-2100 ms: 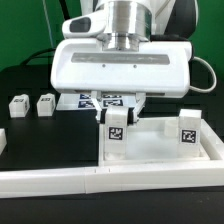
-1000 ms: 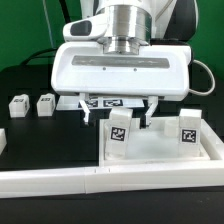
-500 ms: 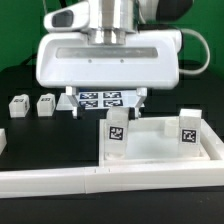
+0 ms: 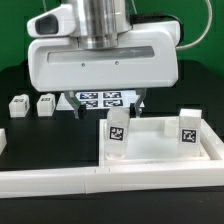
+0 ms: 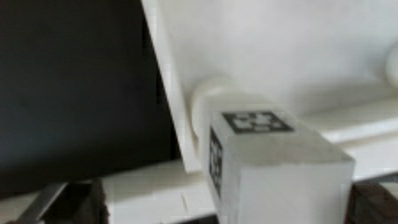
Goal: Assemble square table
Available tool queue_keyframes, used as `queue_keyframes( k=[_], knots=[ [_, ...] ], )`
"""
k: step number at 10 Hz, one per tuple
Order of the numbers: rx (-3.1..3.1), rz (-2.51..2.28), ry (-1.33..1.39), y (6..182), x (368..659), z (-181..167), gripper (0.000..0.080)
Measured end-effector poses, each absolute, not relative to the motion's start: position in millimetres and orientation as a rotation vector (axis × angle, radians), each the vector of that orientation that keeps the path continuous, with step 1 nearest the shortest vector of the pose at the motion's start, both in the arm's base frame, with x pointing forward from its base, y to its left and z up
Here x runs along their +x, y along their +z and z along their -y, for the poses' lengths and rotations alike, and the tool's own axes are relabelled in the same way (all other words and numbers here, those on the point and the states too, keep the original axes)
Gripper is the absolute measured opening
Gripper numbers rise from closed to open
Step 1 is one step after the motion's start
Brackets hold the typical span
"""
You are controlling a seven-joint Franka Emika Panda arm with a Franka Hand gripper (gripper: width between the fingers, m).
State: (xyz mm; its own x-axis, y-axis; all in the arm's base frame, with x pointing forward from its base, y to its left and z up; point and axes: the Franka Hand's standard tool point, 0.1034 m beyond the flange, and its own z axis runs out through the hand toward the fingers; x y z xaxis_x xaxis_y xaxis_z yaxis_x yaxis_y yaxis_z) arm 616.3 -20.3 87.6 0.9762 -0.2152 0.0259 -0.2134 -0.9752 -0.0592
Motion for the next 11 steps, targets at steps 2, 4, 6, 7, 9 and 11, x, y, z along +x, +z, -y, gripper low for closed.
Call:
queue_keyframes(
  k=[2, 4, 6, 7, 9, 11],
  knots=[
    [-3.068, -0.356, -0.036, 78.5, 613.4, 16.9, 0.0649],
    [-3.067, -0.367, -0.035, 78.0, 613.3, 17.5, 0.0516],
    [-3.059, -0.423, -0.033, 77.7, 613.2, 17.3, 0.0378],
    [-3.046, -0.507, -0.03, 77.4, 613.1, 16.9, 0.0291],
    [-2.999, -0.724, -0.023, 76.9, 612.9, 16.1, 0.0291],
    [-2.941, -0.916, -0.015, 76.5, 612.9, 15.0, 0.0291]
  ],
)
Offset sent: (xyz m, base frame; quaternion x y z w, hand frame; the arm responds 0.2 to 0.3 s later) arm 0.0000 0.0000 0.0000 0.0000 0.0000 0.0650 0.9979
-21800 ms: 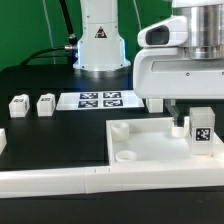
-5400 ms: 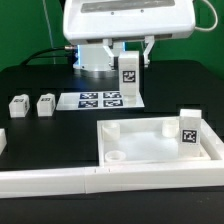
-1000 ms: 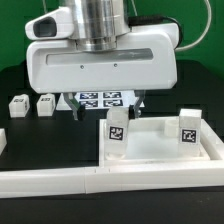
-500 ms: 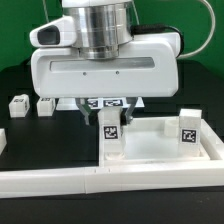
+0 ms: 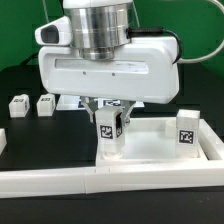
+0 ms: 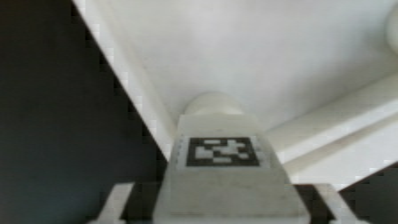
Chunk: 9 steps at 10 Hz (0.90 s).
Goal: Assemble square table
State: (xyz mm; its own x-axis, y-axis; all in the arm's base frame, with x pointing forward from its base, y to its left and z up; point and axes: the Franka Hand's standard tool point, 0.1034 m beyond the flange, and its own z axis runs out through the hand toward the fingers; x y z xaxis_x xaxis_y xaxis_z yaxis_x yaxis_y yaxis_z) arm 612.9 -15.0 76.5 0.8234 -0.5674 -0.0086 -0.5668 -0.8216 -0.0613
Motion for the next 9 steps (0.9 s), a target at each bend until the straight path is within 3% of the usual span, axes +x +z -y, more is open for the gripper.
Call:
queue_keyframes(
  k=[9],
  knots=[
    [-2.053, -2.183, 0.057, 72.6, 627, -9, 0.0291]
  ],
)
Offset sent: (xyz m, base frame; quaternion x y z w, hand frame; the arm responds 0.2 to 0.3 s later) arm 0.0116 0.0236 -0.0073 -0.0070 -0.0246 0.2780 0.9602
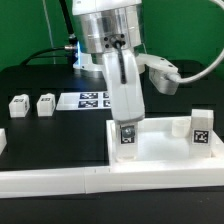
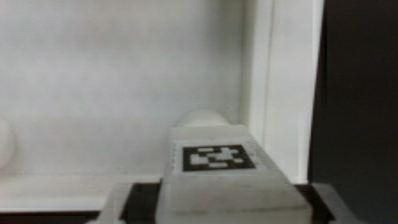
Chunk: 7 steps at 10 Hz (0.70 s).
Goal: Assemble square table
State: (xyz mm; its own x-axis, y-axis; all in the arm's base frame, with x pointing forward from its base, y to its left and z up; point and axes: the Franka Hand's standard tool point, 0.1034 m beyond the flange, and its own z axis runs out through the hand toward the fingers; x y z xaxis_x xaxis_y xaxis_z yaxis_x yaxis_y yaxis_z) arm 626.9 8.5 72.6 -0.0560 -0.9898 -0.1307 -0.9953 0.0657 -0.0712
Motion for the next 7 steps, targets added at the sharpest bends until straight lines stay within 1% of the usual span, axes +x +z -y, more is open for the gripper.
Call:
queue_keyframes(
  k=[1, 2, 3, 4, 5, 6, 7],
  knots=[
    [-2.093, -2.144, 0.054, 72.4, 626.6, -8.5, 0.0341],
    [-2.183, -2.058, 0.046, 72.9, 626.2, -8.5, 0.0341],
    [-2.342, -1.898, 0.037, 74.5, 625.0, -9.2, 0.0497],
    [-2.525, -1.696, 0.021, 75.7, 624.1, -10.6, 0.0619],
    [-2.644, -1.51, 0.003, 78.0, 623.0, -9.7, 0.0619],
    [-2.699, -1.403, -0.003, 81.5, 620.1, -7.0, 0.0643],
    [-2.744, -1.317, -0.005, 80.0, 619.5, -6.9, 0.0643]
  ],
)
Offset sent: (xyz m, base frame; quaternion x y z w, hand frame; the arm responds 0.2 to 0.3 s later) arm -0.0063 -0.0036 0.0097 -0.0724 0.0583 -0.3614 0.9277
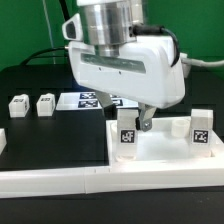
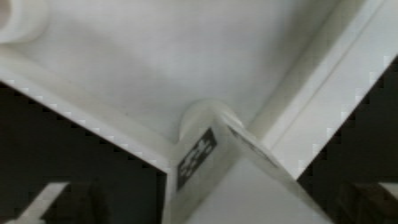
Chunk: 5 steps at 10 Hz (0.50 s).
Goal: Assemble square table
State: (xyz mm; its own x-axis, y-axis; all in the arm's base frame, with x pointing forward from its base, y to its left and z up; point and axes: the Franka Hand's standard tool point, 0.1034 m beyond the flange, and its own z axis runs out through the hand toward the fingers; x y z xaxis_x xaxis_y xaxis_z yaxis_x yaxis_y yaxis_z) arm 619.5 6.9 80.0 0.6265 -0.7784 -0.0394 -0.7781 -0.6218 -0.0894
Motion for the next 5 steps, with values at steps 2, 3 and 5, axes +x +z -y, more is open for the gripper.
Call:
queue_keyframes(
  k=[2, 3, 5],
  knots=[
    [-2.886, -1.024, -0.024, 79.1, 619.3, -6.4, 0.0649],
    [-2.99, -0.761, -0.054, 79.3, 620.9, -7.3, 0.0649],
    [-3.063, -0.417, -0.109, 78.5, 623.8, -5.1, 0.0649]
  ],
)
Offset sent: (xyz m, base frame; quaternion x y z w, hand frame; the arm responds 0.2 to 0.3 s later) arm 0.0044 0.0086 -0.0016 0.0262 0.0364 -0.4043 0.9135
